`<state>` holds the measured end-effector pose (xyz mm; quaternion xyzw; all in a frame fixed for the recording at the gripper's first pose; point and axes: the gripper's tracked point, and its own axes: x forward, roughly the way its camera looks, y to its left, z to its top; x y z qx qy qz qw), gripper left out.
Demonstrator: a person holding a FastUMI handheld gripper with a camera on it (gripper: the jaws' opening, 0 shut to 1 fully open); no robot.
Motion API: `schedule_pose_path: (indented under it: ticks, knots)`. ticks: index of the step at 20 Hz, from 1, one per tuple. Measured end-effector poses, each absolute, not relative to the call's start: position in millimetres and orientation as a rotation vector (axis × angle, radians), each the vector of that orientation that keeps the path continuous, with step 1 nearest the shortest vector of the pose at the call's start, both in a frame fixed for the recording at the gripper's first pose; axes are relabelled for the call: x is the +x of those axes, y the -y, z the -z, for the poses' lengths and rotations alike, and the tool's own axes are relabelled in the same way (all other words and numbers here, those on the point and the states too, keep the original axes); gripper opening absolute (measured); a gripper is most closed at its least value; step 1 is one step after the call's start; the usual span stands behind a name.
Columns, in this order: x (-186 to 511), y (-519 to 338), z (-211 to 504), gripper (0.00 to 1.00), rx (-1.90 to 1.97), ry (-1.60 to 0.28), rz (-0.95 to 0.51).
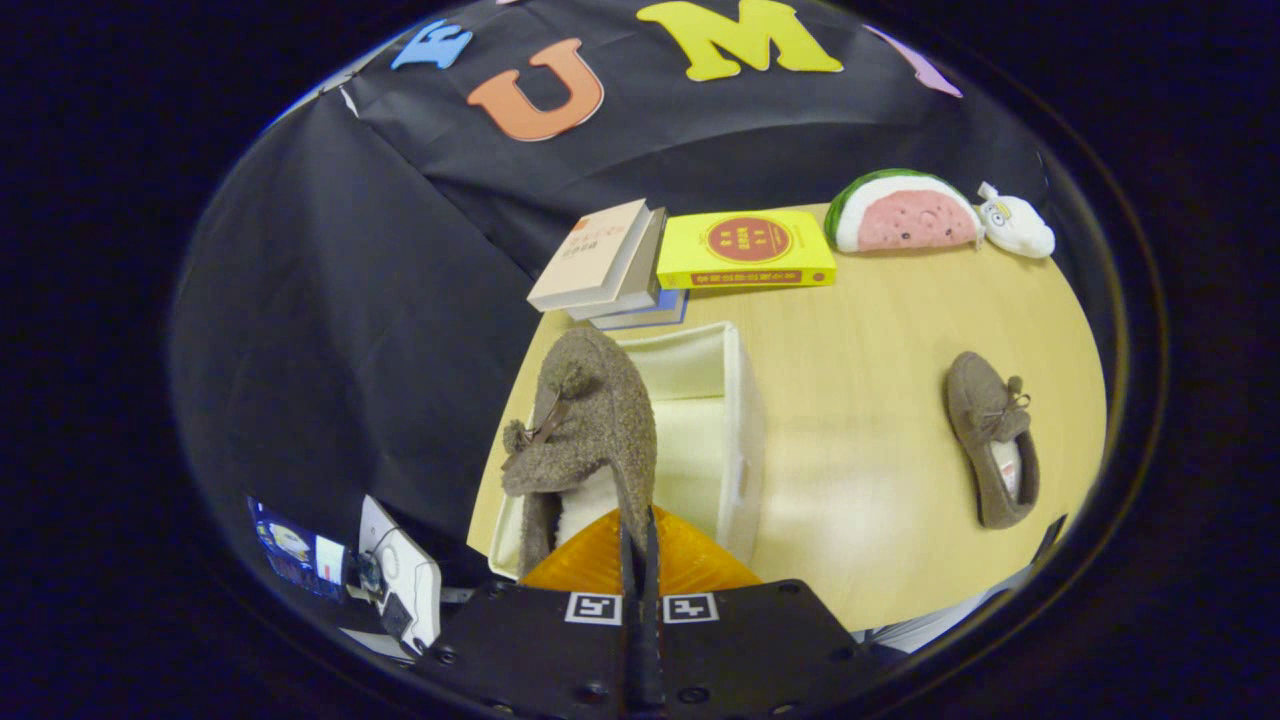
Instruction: Open the storage box then place both shoes into the box .Put the left shoe in first, then the right shoe, with the right side of both shoes facing outward in a uniform manner.
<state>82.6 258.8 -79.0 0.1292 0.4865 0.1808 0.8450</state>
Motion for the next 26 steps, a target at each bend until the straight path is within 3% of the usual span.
schedule_pose_path:
  ticks: [15, 22, 26]
  knots:
    - [123.7, -326.5, 186.7, 0.0, 0.249, -1.142, -0.122]
    - [115.1, -342.1, 203.5, 0.03, 0.133, -1.175, -0.204]
    - [108.0, -341.9, 204.8, 0.14, 0.192, -1.216, -0.265]
